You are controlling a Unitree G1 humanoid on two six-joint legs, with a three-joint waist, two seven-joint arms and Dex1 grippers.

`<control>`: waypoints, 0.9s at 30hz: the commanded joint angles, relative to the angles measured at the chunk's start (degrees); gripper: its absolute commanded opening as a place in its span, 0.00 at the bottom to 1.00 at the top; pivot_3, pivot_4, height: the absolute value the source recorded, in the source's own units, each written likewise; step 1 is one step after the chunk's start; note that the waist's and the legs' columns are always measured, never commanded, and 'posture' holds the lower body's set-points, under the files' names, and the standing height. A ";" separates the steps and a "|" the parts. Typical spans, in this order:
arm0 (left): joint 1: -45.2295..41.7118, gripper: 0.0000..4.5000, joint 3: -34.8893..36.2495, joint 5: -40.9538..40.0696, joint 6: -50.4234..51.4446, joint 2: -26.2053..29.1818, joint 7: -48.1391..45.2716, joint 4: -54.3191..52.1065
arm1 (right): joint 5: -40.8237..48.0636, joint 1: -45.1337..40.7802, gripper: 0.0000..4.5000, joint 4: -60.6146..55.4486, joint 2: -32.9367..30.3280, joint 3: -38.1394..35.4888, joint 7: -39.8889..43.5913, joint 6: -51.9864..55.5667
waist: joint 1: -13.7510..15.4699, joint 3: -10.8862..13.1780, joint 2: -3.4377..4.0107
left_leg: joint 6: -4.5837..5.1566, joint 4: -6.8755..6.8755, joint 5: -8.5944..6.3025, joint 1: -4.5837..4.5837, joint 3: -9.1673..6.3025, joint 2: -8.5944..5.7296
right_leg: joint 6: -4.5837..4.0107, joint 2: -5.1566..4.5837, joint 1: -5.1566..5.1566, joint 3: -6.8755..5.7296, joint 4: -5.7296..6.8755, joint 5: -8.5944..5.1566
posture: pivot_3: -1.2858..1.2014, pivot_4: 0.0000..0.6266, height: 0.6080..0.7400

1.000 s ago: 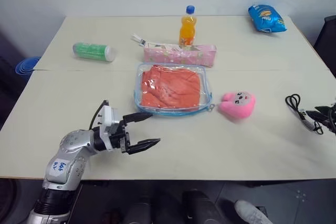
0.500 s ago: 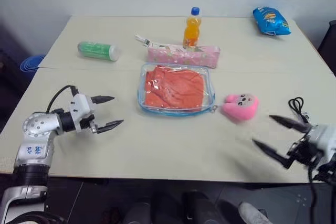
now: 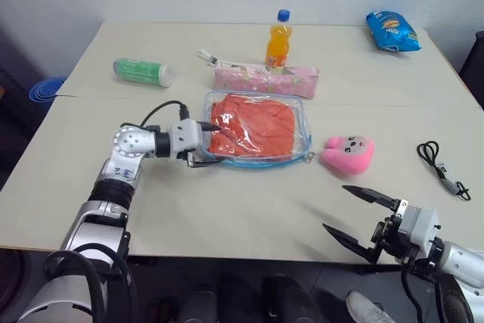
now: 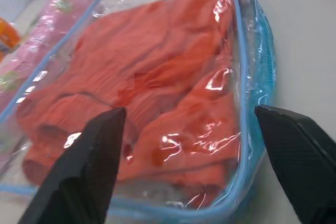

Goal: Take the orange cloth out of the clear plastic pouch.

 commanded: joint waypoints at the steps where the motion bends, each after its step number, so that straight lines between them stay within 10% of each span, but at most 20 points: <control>1: -2.15 0.60 -0.01 1.66 -3.89 -0.59 2.57 4.18 | 0.57 0.89 1.00 -1.95 -0.20 -1.81 -1.63 -1.02 | 0.13 0.01 -0.01 | 0.00 0.06 0.00 -0.04 -0.03 0.00 | 0.00 -0.01 0.00 -0.02 0.00 0.00 | 0.52 0.24 1.00; 9: 2.12 0.02 -2.42 0.72 -8.28 -2.92 -2.49 0.95 | 0.91 6.25 1.00 -3.48 0.21 -4.72 -4.80 -1.71 | 1.24 0.00 -0.01 | 0.10 0.35 -0.07 -0.18 -0.05 -0.03 | 0.04 -0.06 0.02 -0.04 0.02 0.02 | 0.52 0.24 1.00; 27: 13.45 0.01 -2.45 -11.04 3.10 -3.14 -15.20 -19.04 | 2.47 5.78 1.00 -3.70 -0.56 -5.42 -5.44 -0.15 | 1.41 0.00 0.00 | 0.13 0.48 -0.10 -0.12 -0.07 0.00 | 0.04 -0.06 0.10 -0.02 0.09 0.02 | 0.52 0.24 1.00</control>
